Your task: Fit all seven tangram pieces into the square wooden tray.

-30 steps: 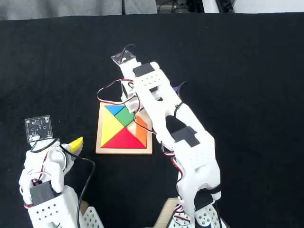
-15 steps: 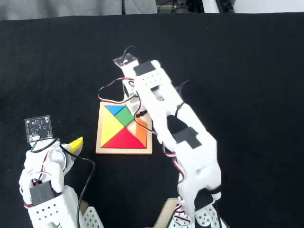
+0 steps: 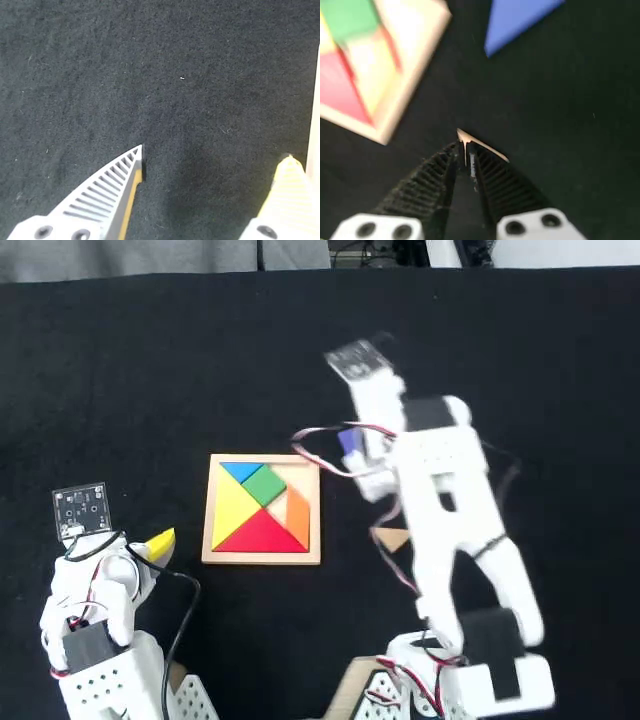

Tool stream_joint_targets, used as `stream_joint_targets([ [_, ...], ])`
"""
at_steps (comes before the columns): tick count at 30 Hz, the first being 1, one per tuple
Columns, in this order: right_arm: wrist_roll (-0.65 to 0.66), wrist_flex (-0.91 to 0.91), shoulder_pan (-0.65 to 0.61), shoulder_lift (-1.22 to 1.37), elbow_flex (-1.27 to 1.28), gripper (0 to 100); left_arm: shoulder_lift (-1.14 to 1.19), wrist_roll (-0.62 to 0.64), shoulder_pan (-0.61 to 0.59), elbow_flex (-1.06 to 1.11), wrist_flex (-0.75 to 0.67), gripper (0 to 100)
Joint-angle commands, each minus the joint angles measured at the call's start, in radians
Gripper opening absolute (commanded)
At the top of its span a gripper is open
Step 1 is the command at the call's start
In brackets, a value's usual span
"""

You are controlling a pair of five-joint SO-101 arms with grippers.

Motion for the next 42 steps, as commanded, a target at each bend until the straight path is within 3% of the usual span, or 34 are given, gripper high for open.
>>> stream_joint_targets([
  [1,0.471,-0.074,0.103,-0.074,0.242,1.1,-0.014,-0.005,0.01,0.016,0.003,40],
  [3,0.618,-0.094,0.107,-0.077,0.325,1.2,-0.014,-0.005,0.01,0.016,0.003,40],
  [6,0.655,-0.115,0.104,-0.077,0.364,3.0,-0.014,-0.005,0.01,0.016,0.003,40],
  [12,0.667,-0.172,0.101,-0.071,0.361,26.6,-0.014,-0.005,0.01,0.016,0.003,40],
  [16,0.816,-0.187,0.101,-0.07,0.404,35.3,-0.014,-0.005,0.01,0.016,0.003,40],
  [28,0.859,-0.362,0.103,-0.068,0.529,31.8,-0.014,-0.005,0.01,0.016,0.003,40],
  [42,0.865,-0.381,0.084,0.024,0.524,31.7,-0.014,-0.005,0.01,0.016,0.003,40],
])
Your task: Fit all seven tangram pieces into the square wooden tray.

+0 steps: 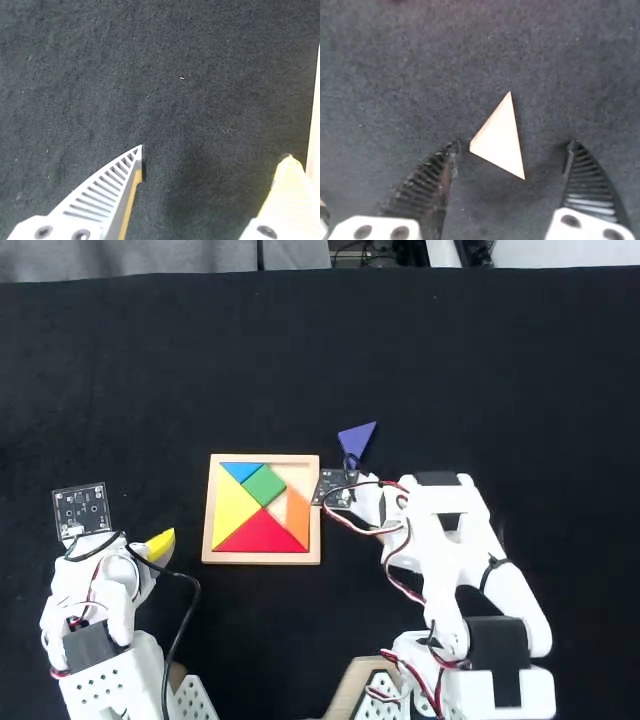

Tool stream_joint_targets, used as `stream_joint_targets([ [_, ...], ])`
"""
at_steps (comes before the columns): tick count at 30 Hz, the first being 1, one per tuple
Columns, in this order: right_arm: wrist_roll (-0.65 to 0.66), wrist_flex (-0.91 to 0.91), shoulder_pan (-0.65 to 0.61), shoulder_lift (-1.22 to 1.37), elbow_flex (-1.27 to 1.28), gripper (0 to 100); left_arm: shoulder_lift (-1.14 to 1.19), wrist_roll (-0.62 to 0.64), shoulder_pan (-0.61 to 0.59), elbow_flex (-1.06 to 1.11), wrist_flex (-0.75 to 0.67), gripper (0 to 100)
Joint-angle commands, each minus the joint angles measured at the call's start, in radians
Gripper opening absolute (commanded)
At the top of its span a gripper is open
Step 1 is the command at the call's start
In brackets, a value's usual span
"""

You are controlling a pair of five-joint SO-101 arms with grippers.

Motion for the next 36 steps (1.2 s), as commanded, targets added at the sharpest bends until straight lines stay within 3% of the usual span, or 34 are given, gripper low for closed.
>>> stream_joint_targets([
  [1,0.015,-0.032,-0.008,0.074,-0.024,31.7,-0.014,-0.005,0.01,0.016,0.003,40],
  [4,0.014,0.005,-0.003,0.13,-0.079,31.5,-0.014,-0.005,0.01,0.016,0.003,40],
  [13,0.012,0.02,-0.008,0.16,-0.104,15.8,-0.014,-0.005,0.01,0.016,0.003,40],
  [20,-0.023,0.034,-0.023,0.159,-0.156,10.8,-0.014,-0.005,0.01,0.016,0.003,40],
  [25,-0.264,0.146,-0.107,0.159,-0.325,7.7,-0.014,-0.005,0.01,0.016,0.003,40],
  [36,-0.999,0.256,-0.371,0.17,-0.621,7.4,-0.014,-0.005,0.01,0.016,0.003,40],
])
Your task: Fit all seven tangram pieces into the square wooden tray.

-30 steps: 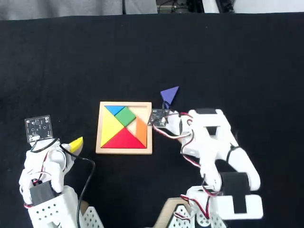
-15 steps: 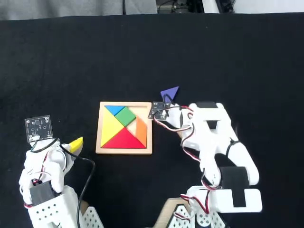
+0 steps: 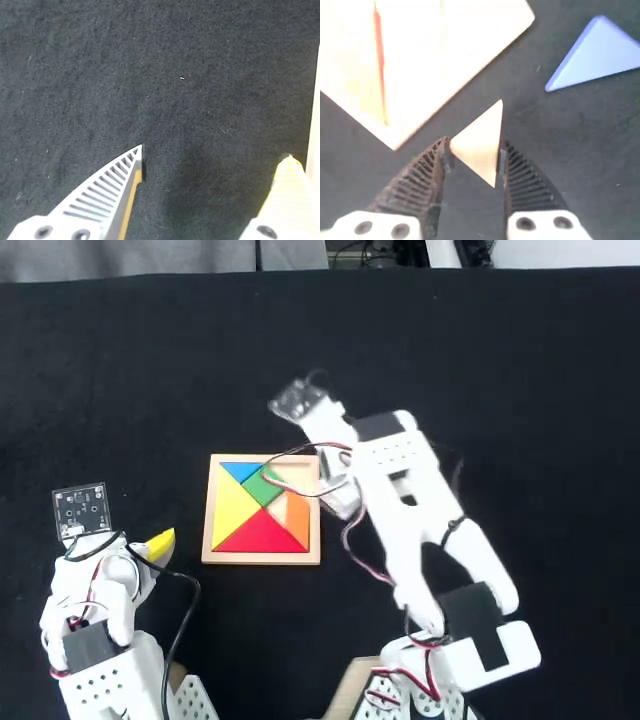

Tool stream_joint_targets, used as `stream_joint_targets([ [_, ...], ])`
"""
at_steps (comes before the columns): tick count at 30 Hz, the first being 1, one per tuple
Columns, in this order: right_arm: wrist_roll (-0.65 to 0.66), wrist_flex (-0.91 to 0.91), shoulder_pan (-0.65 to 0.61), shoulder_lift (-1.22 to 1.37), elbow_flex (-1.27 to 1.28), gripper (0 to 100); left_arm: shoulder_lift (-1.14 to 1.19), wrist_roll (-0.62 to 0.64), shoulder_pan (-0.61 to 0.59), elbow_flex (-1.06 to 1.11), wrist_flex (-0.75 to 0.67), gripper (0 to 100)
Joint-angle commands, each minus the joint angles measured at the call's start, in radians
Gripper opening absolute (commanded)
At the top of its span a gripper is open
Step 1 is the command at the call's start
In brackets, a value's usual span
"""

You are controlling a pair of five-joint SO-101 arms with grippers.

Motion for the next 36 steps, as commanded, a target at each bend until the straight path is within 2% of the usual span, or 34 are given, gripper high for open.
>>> stream_joint_targets([
  [1,-0.295,0.029,-0.121,0.005,-0.122,7.4,-0.014,-0.005,0.01,0.016,0.003,40],
  [4,-0.43,-0.008,-0.226,0.007,-0.12,7.4,-0.014,-0.005,0.01,0.016,0.003,40],
  [7,-0.532,-0.052,-0.279,0.016,-0.122,7.4,-0.014,-0.005,0.01,0.016,0.003,40],
  [12,-0.746,-0.143,-0.295,0.107,-0.127,7.4,-0.014,-0.005,0.01,0.016,0.003,40],
  [16,-0.847,-0.192,-0.295,0.22,-0.154,7.4,-0.014,-0.005,0.01,0.016,0.003,40],
  [22,-0.873,-0.16,-0.295,0.338,-0.277,7.5,-0.014,-0.005,0.01,0.016,0.003,40],
  [28,-0.914,-0.025,-0.292,0.38,-0.394,7.7,-0.014,-0.005,0.01,0.016,0.003,40],
  [33,-0.914,0.048,-0.295,0.383,-0.433,16.2,-0.014,-0.005,0.01,0.016,0.003,40],
  [36,-0.901,0.075,-0.29,0.364,-0.458,16.9,-0.014,-0.005,0.01,0.016,0.003,40],
])
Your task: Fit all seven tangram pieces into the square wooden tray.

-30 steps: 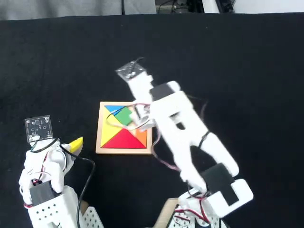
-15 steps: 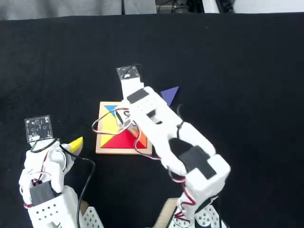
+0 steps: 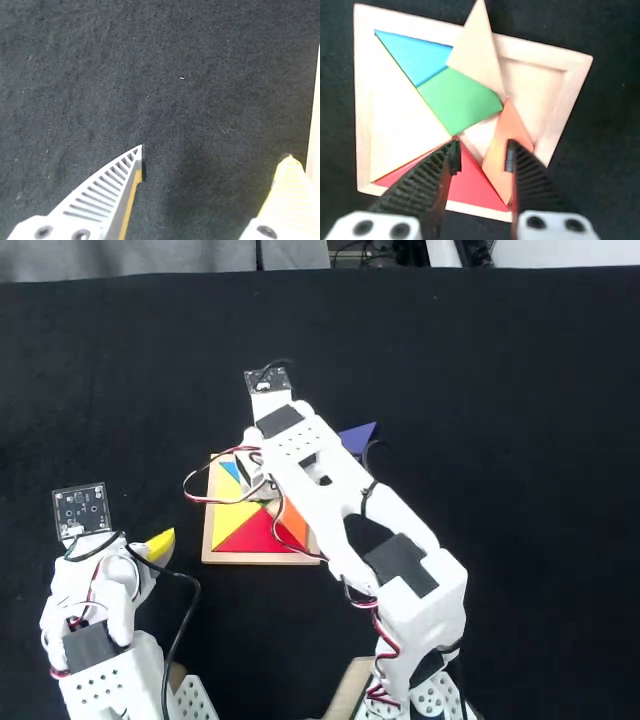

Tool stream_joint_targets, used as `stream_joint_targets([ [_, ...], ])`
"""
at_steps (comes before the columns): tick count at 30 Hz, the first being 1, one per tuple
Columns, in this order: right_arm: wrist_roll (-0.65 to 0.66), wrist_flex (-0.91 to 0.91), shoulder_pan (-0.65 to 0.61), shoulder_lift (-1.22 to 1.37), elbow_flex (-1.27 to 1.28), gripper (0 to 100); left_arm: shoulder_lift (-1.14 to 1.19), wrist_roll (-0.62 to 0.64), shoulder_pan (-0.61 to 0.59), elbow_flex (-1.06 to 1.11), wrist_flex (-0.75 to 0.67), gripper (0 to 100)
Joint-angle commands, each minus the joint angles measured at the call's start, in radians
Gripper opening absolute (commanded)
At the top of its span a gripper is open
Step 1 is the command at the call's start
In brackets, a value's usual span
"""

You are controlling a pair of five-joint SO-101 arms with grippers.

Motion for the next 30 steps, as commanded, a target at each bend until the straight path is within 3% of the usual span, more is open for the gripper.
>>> stream_joint_targets([
  [1,0.029,0.044,-0.008,-0.041,-0.093,16.9,-0.014,-0.005,0.01,0.016,0.003,40],
  [7,0.244,-0.02,0.064,-0.084,-0.202,14.8,-0.014,-0.005,0.01,0.016,0.003,40],
  [10,0.338,-0.166,0.107,-0.038,-0.246,0.3,-0.014,-0.005,0.01,0.016,0.003,40],
  [12,0.382,-0.229,0.118,0.016,-0.277,4.4,-0.014,-0.005,0.01,0.016,0.003,40],
  [15,0.413,-0.272,0.133,0.117,-0.344,0.8,-0.014,-0.005,0.01,0.016,0.003,40],
  [30,0.41,-0.011,0.127,0.515,-0.837,1.1,-0.014,-0.005,0.01,0.016,0.003,40],
])
